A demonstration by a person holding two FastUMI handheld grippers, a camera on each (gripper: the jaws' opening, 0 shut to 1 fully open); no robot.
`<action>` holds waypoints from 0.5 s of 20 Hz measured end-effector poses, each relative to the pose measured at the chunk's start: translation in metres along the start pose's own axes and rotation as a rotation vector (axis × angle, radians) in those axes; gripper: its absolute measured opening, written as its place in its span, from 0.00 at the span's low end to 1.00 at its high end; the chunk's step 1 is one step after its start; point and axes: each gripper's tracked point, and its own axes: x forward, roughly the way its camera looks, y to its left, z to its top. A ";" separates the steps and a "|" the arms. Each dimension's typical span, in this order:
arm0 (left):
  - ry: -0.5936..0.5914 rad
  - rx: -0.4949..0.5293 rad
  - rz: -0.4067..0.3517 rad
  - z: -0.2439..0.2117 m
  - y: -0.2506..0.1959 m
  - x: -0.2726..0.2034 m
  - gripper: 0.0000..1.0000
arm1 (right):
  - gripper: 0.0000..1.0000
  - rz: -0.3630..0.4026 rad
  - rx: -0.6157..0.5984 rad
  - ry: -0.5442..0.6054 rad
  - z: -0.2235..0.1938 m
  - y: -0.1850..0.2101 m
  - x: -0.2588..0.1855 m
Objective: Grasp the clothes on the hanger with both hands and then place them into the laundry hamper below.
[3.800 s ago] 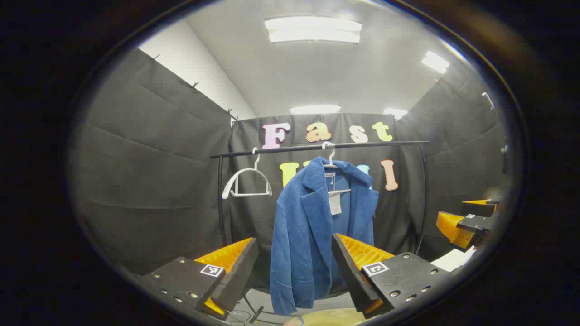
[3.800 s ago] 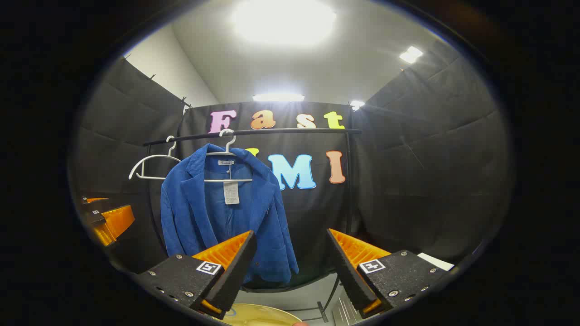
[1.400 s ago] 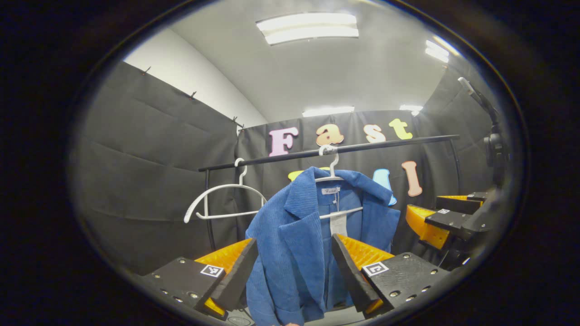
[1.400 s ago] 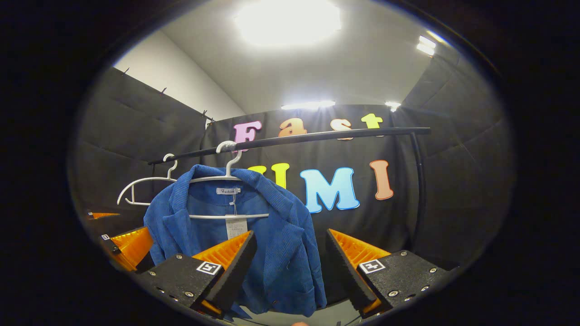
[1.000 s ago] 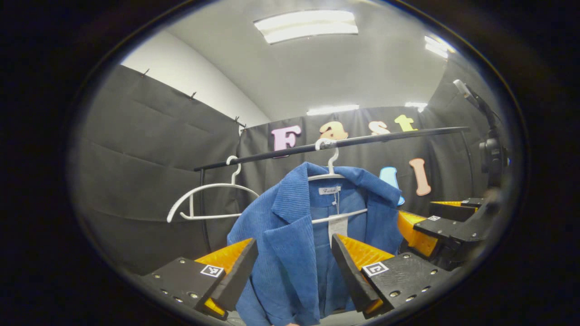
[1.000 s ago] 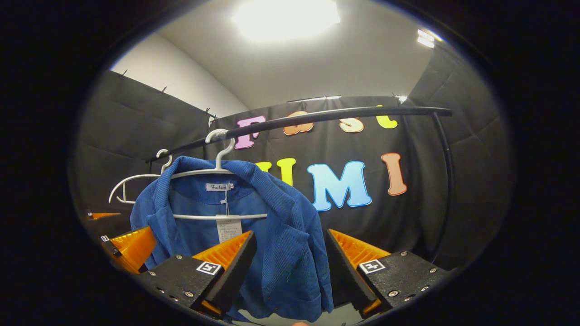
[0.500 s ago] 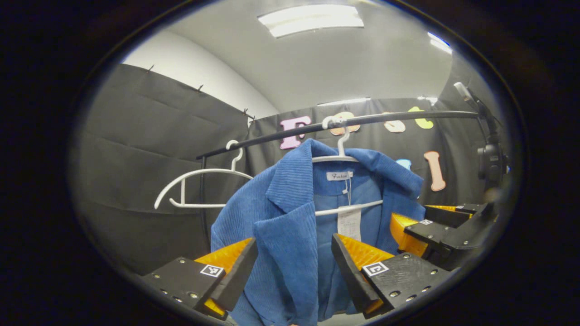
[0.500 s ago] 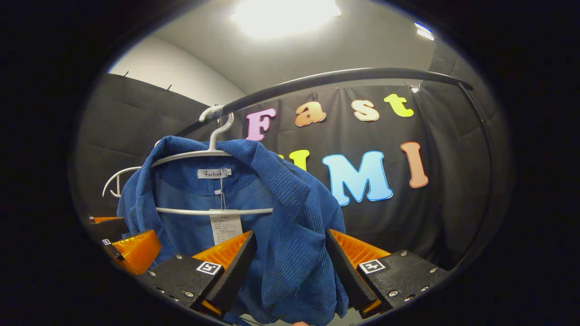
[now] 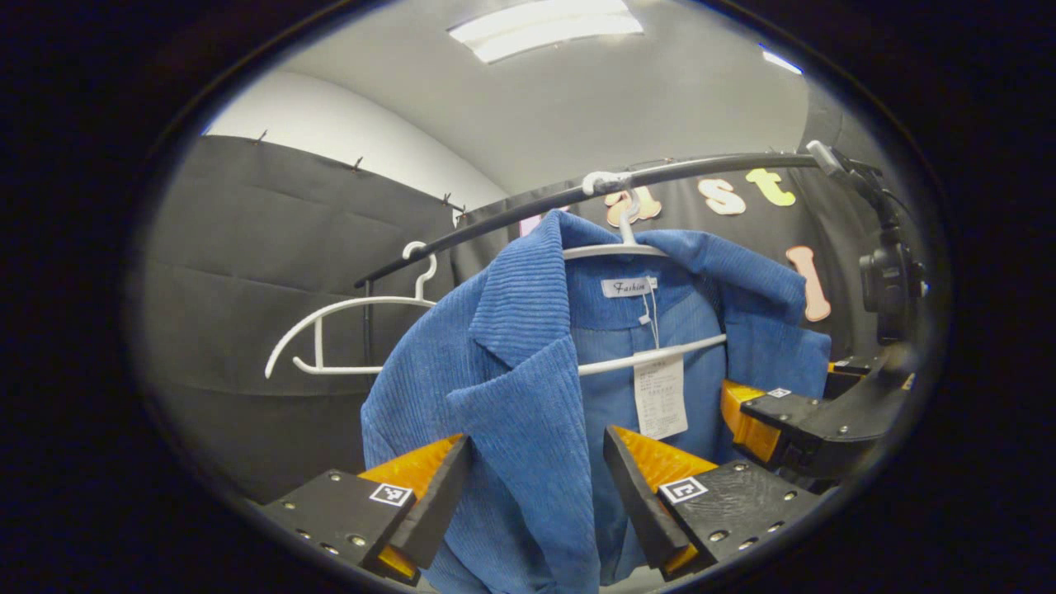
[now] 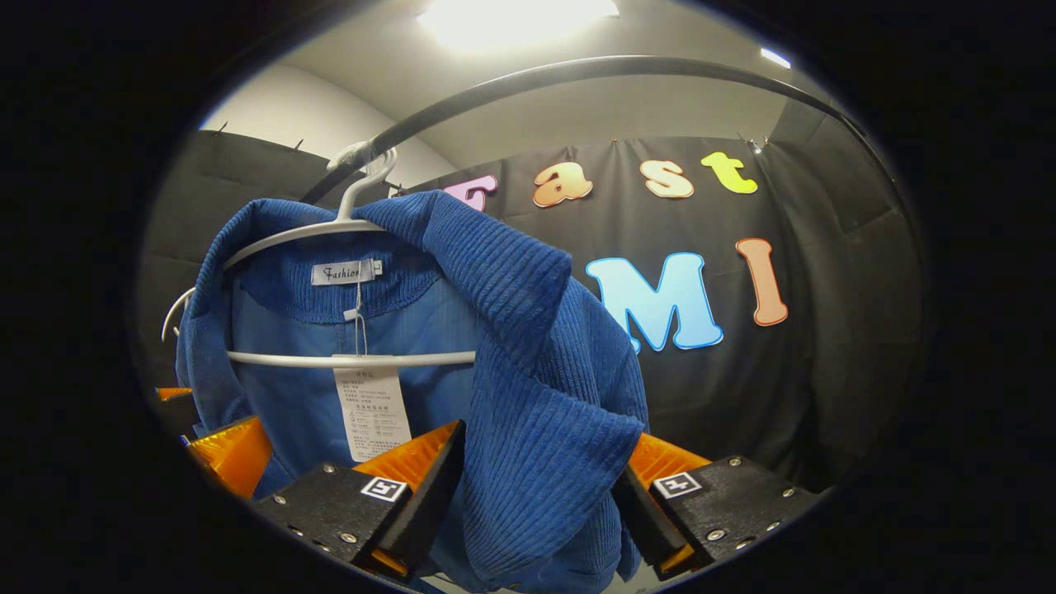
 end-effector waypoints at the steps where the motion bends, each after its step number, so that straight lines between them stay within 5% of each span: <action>1: -0.001 0.013 0.014 0.001 0.003 -0.001 0.87 | 0.78 0.006 -0.007 -0.016 0.003 0.002 0.001; 3: 0.002 0.003 0.016 0.000 0.005 -0.003 0.63 | 0.24 -0.021 -0.038 -0.086 0.019 -0.008 -0.005; 4: 0.005 -0.007 0.003 0.001 0.004 -0.003 0.51 | 0.12 -0.010 -0.044 -0.126 0.029 -0.004 -0.008; 6: -0.002 0.002 0.001 0.003 0.007 -0.008 0.51 | 0.07 0.031 -0.055 -0.179 0.044 0.007 -0.017; 8: -0.001 0.019 0.012 0.004 0.011 -0.010 0.15 | 0.06 0.050 -0.087 -0.210 0.054 0.012 -0.022; 10: -0.005 0.013 -0.017 0.008 0.007 -0.013 0.07 | 0.06 0.044 -0.112 -0.247 0.067 0.012 -0.026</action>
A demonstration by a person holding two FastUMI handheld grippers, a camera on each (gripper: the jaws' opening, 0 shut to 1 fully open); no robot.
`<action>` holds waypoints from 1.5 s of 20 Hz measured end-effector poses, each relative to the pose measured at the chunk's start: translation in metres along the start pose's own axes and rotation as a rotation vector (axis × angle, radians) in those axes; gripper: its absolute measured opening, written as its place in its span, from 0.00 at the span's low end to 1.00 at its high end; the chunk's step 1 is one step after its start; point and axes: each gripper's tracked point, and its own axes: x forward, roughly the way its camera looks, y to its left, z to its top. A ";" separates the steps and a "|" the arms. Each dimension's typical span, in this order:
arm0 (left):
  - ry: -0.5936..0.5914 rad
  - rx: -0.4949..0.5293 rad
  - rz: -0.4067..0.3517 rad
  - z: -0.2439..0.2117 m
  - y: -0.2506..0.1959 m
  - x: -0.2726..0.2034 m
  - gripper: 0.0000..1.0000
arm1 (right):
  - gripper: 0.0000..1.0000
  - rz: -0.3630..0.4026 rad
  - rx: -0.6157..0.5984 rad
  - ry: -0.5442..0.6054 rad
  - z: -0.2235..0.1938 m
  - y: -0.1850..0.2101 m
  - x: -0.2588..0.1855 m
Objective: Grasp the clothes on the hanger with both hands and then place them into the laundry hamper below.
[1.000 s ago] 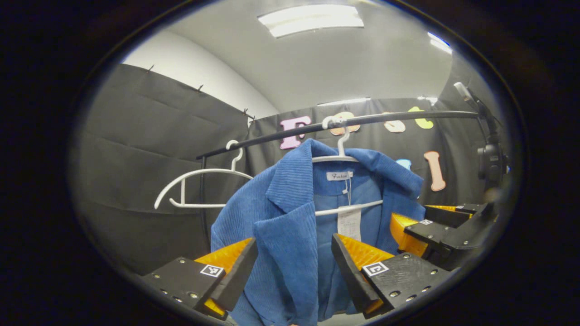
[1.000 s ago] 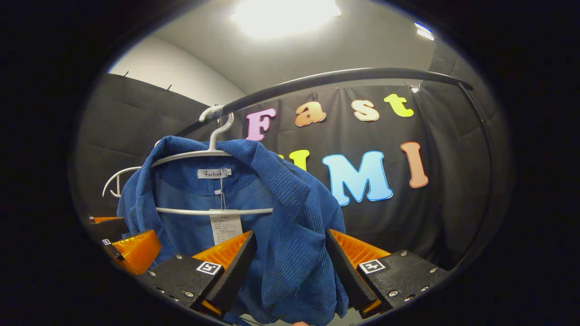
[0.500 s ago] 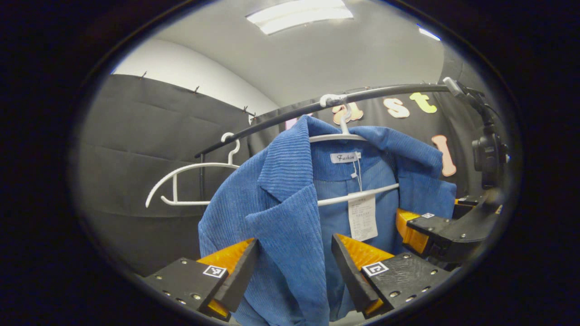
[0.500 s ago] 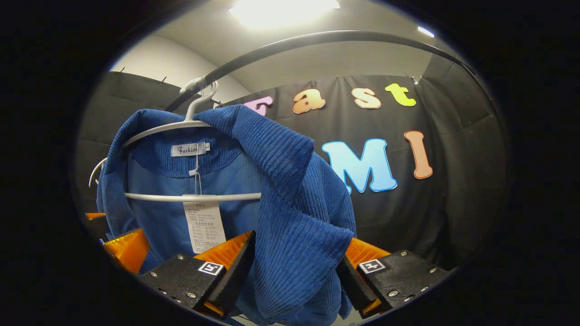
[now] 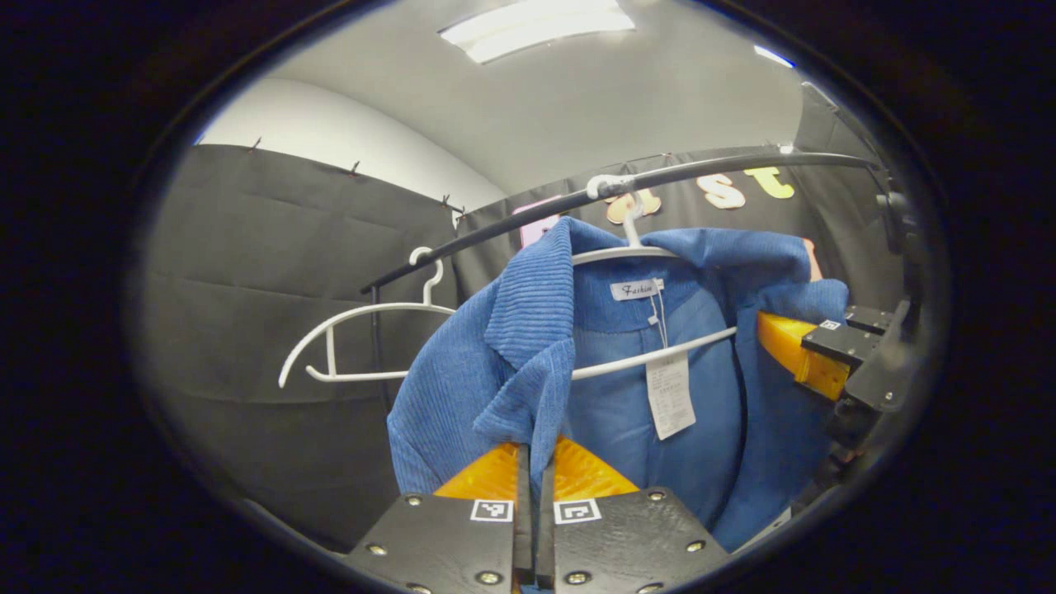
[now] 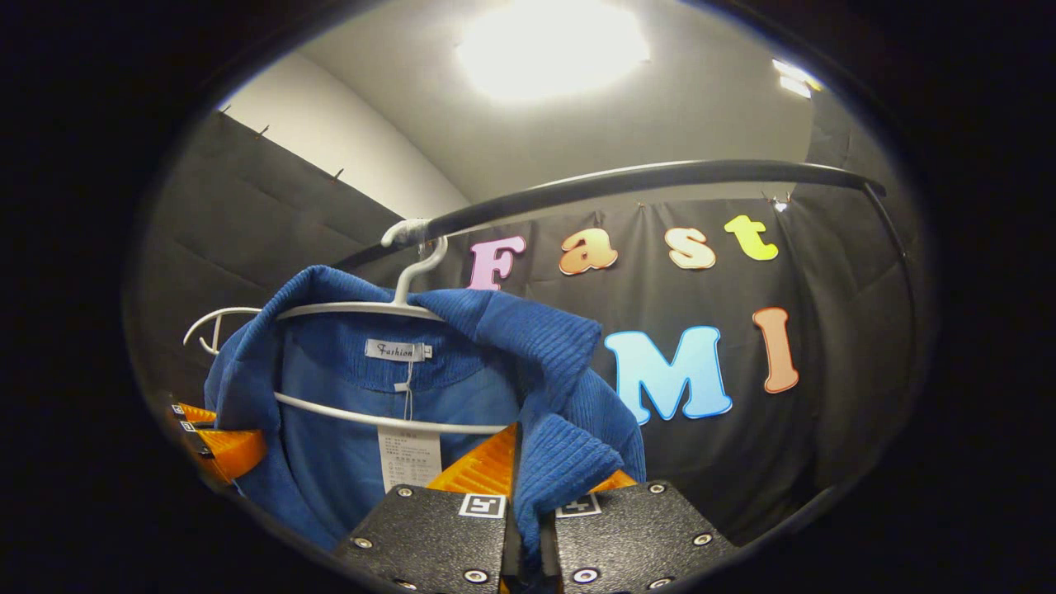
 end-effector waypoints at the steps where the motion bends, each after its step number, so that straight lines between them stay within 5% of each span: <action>1: -0.007 0.008 -0.012 0.004 -0.001 -0.004 0.08 | 0.05 -0.008 -0.012 -0.009 0.005 -0.001 0.001; 9: -0.093 0.019 -0.031 0.052 0.021 -0.027 0.01 | 0.03 -0.123 -0.056 -0.082 0.033 -0.048 0.020; 23: -0.231 0.021 0.113 0.136 0.128 0.004 0.06 | 0.03 -0.249 -0.180 -0.155 0.029 -0.091 0.060; 30: -0.238 0.084 0.030 0.141 0.120 0.052 0.01 | 0.04 -0.284 -0.198 -0.101 -0.003 -0.115 0.087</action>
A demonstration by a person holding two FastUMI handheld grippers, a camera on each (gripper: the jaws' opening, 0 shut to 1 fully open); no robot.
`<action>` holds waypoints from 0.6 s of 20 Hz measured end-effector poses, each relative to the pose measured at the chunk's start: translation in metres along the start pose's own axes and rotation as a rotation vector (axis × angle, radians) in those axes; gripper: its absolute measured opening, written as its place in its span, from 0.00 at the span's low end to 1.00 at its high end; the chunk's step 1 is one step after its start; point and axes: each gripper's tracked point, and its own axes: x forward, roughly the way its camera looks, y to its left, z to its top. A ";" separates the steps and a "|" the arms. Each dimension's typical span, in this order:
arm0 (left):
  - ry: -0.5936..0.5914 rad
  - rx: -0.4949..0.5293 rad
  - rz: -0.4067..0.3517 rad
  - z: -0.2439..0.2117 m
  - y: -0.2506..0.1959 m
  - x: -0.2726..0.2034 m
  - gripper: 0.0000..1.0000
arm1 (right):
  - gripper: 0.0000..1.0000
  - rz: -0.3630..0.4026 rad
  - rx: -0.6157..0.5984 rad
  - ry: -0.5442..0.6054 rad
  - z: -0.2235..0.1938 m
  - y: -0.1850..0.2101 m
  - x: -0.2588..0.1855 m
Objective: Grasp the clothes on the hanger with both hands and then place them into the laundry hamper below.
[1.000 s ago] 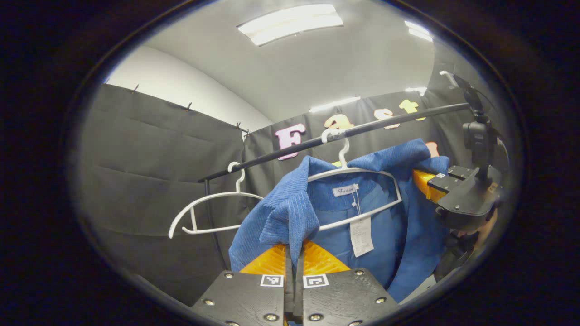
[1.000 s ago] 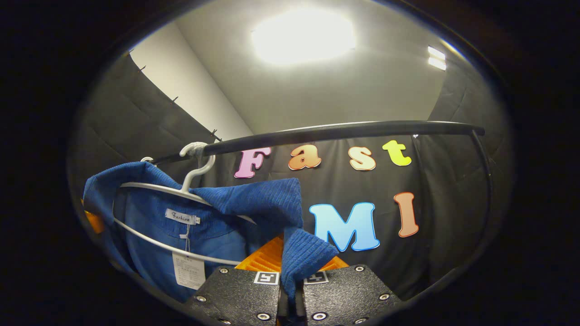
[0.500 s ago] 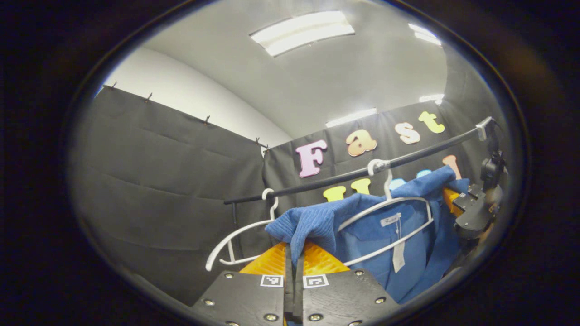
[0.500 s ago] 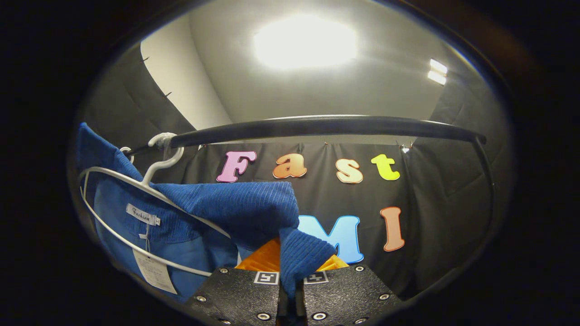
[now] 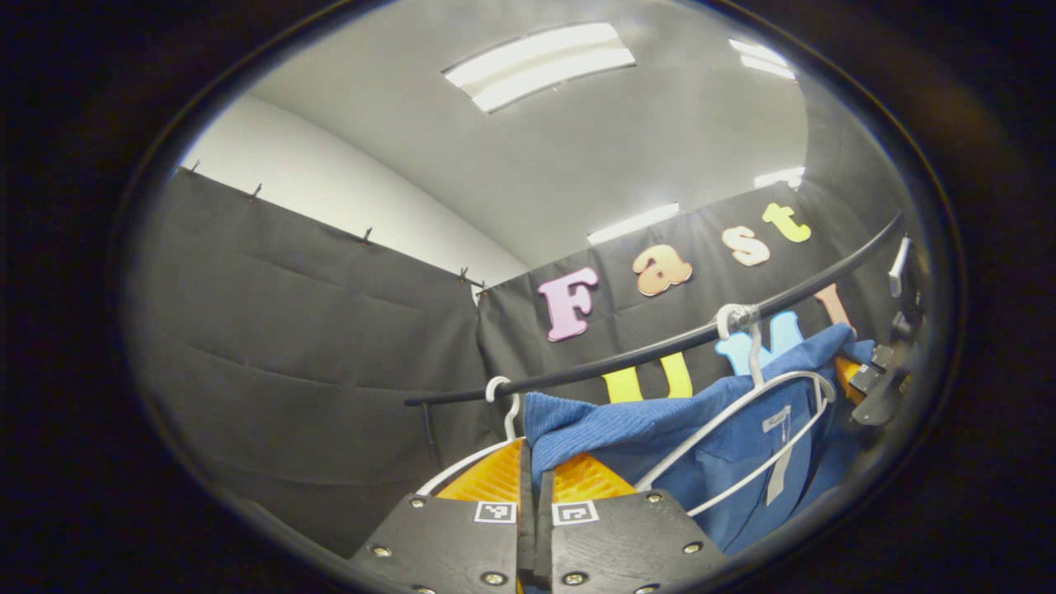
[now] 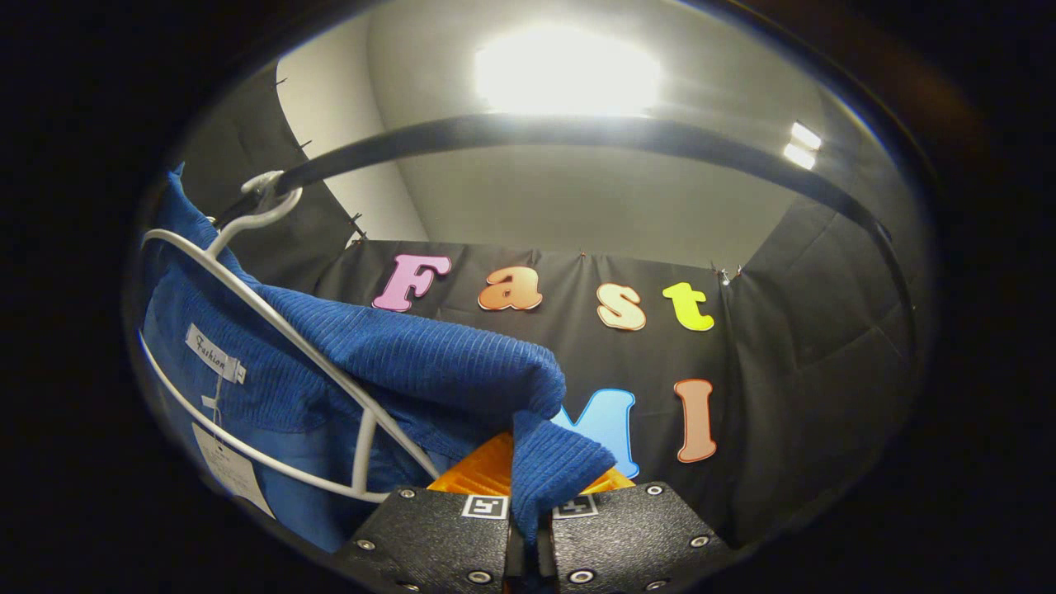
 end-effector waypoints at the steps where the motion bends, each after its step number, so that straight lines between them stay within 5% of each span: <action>1: 0.003 0.014 -0.020 -0.003 -0.003 0.006 0.00 | 0.03 0.001 -0.005 0.014 -0.007 0.000 0.001; 5: 0.046 0.041 -0.065 -0.028 0.002 0.010 0.01 | 0.04 0.028 -0.027 0.047 -0.020 0.004 -0.006; 12: 0.136 -0.058 -0.126 -0.082 -0.009 0.021 0.01 | 0.04 0.065 -0.024 0.171 -0.072 0.015 0.001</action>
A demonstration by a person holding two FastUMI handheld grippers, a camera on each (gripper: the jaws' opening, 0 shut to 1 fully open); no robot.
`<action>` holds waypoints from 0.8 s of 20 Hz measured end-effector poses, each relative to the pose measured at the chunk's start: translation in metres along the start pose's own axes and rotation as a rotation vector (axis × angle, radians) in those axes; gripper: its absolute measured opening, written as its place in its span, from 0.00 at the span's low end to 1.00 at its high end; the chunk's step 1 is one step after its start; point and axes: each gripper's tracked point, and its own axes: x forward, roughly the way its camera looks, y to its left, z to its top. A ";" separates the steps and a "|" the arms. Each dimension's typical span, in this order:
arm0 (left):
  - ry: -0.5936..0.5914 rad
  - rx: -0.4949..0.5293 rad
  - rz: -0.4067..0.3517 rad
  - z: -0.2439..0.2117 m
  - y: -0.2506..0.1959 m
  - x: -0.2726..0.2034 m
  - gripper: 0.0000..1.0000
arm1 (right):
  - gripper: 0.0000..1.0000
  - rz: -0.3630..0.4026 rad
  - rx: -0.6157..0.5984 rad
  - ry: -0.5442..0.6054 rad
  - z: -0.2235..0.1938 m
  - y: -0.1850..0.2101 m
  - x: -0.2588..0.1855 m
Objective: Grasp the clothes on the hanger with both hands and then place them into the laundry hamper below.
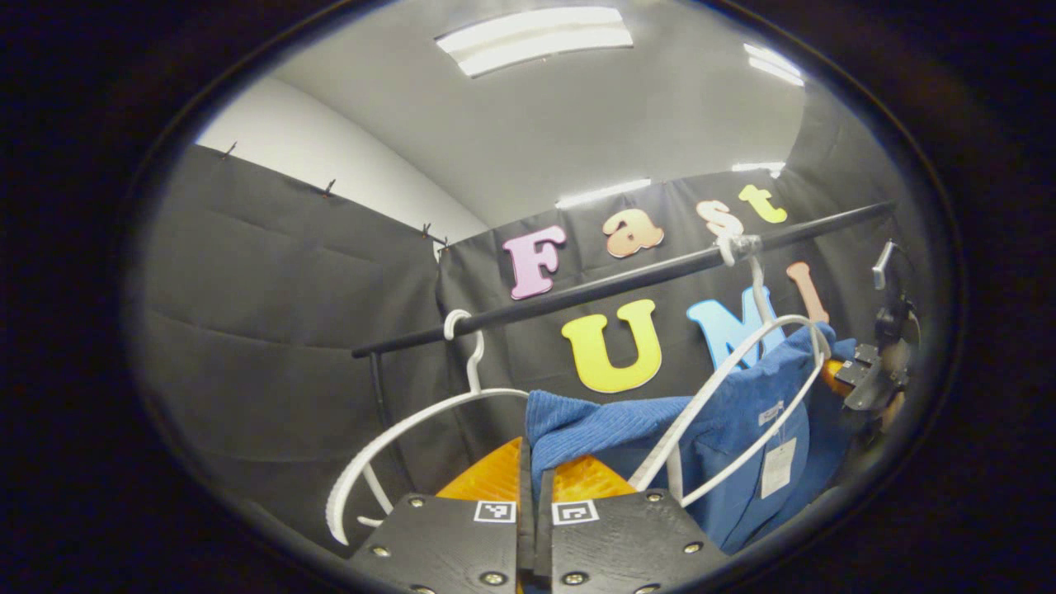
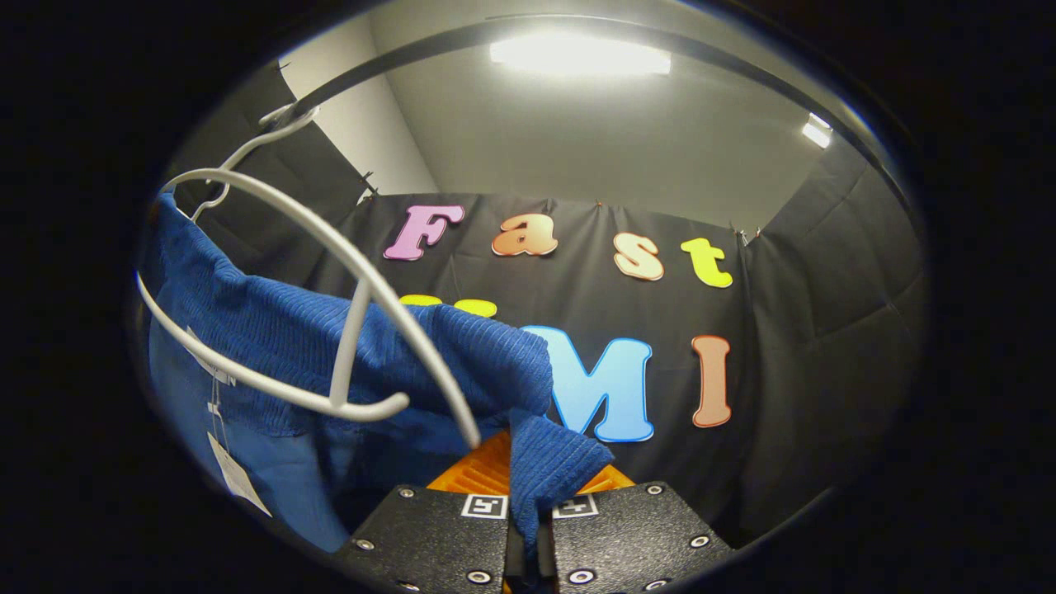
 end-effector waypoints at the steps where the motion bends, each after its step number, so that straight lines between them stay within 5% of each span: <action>1: 0.005 -0.002 -0.003 -0.007 -0.002 0.000 0.01 | 0.04 0.003 -0.011 0.011 -0.009 0.001 -0.002; 9: 0.052 -0.082 0.015 -0.042 0.003 0.004 0.01 | 0.04 0.057 -0.023 0.090 -0.048 0.024 -0.011; 16: 0.117 -0.154 0.067 -0.083 0.034 -0.043 0.06 | 0.04 0.120 -0.051 0.122 -0.060 0.053 -0.066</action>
